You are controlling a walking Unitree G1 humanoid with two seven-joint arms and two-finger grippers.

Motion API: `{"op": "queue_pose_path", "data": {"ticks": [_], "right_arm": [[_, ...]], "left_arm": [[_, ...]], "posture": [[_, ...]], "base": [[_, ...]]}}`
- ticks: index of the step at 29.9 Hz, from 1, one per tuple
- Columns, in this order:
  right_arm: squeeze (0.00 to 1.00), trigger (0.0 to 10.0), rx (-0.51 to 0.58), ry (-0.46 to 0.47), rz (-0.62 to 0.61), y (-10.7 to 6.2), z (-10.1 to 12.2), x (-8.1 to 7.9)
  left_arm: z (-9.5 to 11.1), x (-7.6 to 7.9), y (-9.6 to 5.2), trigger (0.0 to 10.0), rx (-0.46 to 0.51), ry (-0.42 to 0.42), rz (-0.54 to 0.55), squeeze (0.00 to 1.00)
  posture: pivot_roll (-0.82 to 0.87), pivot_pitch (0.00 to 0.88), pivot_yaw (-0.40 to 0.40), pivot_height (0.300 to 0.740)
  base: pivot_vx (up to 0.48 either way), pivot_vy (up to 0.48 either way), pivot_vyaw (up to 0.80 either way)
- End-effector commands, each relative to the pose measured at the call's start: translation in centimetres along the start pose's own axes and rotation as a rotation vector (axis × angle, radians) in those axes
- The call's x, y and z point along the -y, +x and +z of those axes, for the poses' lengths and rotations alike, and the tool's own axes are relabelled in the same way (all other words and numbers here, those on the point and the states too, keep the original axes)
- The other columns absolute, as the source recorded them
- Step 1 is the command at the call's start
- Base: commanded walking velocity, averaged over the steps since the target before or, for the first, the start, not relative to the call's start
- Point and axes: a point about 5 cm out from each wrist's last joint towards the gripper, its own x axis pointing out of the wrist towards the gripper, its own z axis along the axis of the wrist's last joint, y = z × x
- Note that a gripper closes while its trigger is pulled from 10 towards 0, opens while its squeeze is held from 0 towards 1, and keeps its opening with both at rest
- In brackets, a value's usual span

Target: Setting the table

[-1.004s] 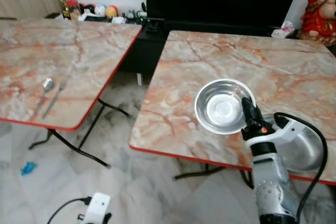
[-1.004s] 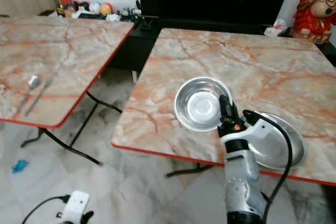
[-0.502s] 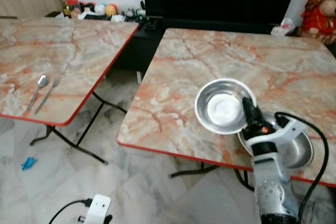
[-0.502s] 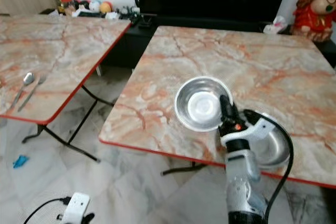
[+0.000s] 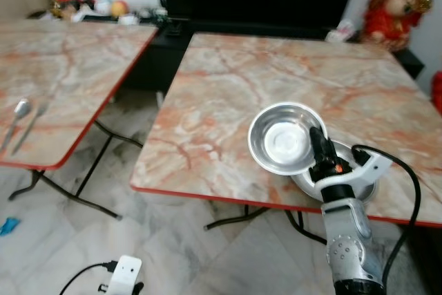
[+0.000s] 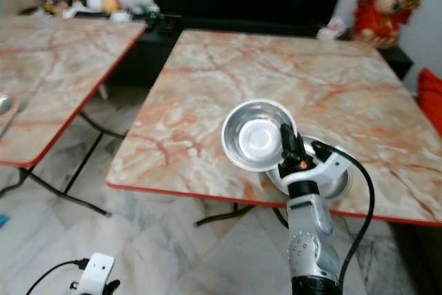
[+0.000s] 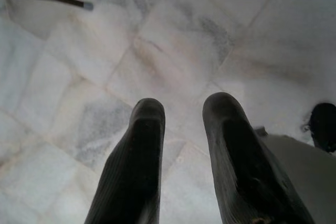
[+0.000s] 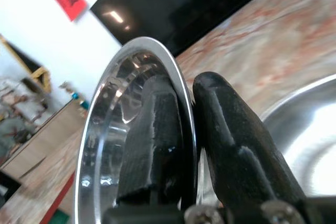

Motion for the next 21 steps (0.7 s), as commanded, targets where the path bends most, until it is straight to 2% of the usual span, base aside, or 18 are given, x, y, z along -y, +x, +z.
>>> {"op": "queue_pose_path", "data": {"ticks": [1, 7, 12, 13, 15, 17, 21], "right_arm": [[0.0, 10.0, 0.028, -0.012, -0.006, 0.2, 0.7, 0.0], [0.0, 10.0, 0.041, -0.022, -0.014, 0.4, 1.1, 0.3], [0.0, 10.0, 0.073, -0.075, -0.097, 0.3, 2.5, 1.7], [0.0, 10.0, 0.098, -0.091, -0.147, 0.0, 3.2, 2.5], [0.0, 10.0, 0.121, -0.065, -0.206, -0.3, 3.7, 3.5], [0.0, 10.0, 0.134, -0.058, -0.302, -1.0, 4.6, 5.3], [0.0, 10.0, 0.133, -0.064, -0.356, -1.6, 5.1, 6.4]], "left_arm": [[-0.4, -0.1, -0.1, 10.0, -0.018, -0.02, 0.001, 0.0], [-0.5, -0.2, -0.1, 10.0, -0.022, -0.027, 0.004, 0.0], [-0.3, -0.1, -0.1, 10.0, -0.02, -0.029, 0.0, 0.0], [-0.4, 0.0, -0.1, 10.0, -0.021, -0.026, -0.003, 0.0], [-0.3, 0.0, -0.1, 10.0, -0.021, -0.022, -0.006, 0.0], [-0.3, 0.0, 0.0, 10.0, -0.02, -0.021, -0.007, 0.0], [-0.2, 0.0, 0.0, 10.0, -0.016, -0.022, -0.007, 0.0]], "posture": [[0.1, 0.0, -0.017, 0.74], [0.1, 0.0, -0.017, 0.74], [0.09, 0.0, -0.01, 0.74], [0.09, 0.0, -0.01, 0.74], [0.09, 0.0, -0.01, 0.74], [0.09, 0.0, -0.012, 0.74], [0.09, 0.0, -0.013, 0.74]], "base": [[0.0, 0.0, 0.0], [0.0, 0.0, 0.0], [0.0, 0.0, 0.0], [0.0, 0.0, 0.0], [0.0, 0.0, 0.0], [0.0, 0.0, 0.0], [0.0, 0.0, 0.0]]}}
